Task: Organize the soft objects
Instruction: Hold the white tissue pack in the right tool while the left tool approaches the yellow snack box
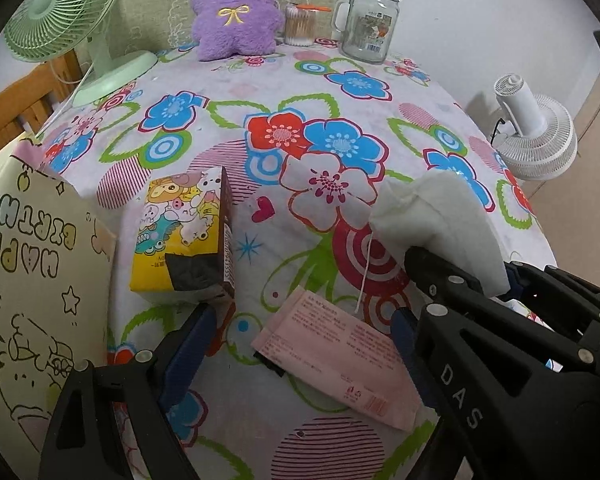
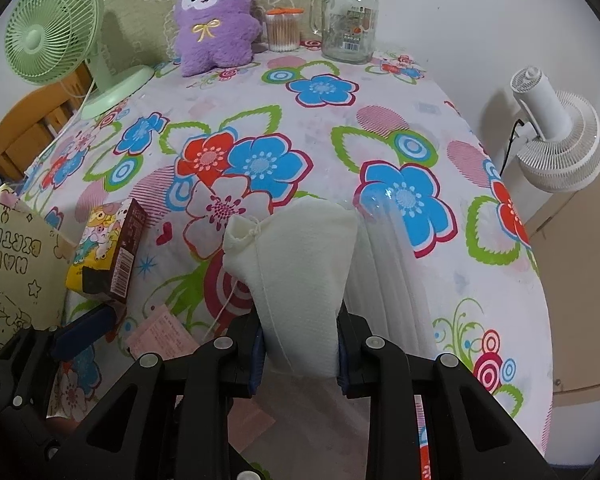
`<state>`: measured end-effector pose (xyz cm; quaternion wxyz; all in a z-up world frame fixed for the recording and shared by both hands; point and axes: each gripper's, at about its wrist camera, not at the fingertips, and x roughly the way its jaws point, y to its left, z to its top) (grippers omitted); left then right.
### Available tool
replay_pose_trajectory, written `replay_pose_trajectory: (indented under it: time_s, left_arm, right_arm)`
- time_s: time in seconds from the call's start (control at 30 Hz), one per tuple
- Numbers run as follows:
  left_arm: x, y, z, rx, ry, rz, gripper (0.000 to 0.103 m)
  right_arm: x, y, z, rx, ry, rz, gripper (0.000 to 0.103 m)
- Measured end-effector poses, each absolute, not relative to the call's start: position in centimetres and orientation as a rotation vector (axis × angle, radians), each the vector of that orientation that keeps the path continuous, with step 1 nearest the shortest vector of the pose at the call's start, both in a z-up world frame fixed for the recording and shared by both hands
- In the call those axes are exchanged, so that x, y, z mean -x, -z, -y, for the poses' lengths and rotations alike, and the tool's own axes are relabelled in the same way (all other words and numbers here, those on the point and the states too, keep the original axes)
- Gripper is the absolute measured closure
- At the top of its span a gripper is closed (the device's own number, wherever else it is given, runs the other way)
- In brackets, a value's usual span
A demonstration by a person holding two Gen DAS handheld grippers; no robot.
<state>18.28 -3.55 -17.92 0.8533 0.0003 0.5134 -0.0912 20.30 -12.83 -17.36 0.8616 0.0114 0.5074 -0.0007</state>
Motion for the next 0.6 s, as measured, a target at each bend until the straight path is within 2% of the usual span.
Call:
replay_pose_trajectory:
  time_s: [0.1,0.17,0.33,0.47,0.53,0.6]
  left_arm:
    - [-18.0,17.8,3.7,0.004,0.188,-1.082,0.025]
    - [-18.0,17.7,3.8,-0.002,0.195,-1.083,0.034]
    - [-17.6,17.0,3.6,-0.033,0.157,-1.060,0.035]
    - [-17.3,15.9,3.6,-0.069,0.138,-1.042,0.019]
    - [-17.1,15.2,3.6,-0.100,0.112,-1.011,0.013]
    - [-17.0,14.7,3.6,-0.138,0.073,-0.973,0.013]
  right_arm:
    - [-20.1,17.2,13.0,-0.026,-0.002,-1.062,0.073]
    - [-20.0,17.1,13.1,-0.027,-0.003,-1.061,0.073]
    - [-19.8,16.7,12.7,-0.031,-0.019,-1.048,0.073]
    - [-19.6,15.7,12.6,-0.037,-0.033,-1.028,0.073]
    - [-19.6,15.2,12.5,-0.036,-0.036,-1.016,0.073]
    - [-19.7,14.9,12.2,-0.032,-0.037,-1.003,0.073]
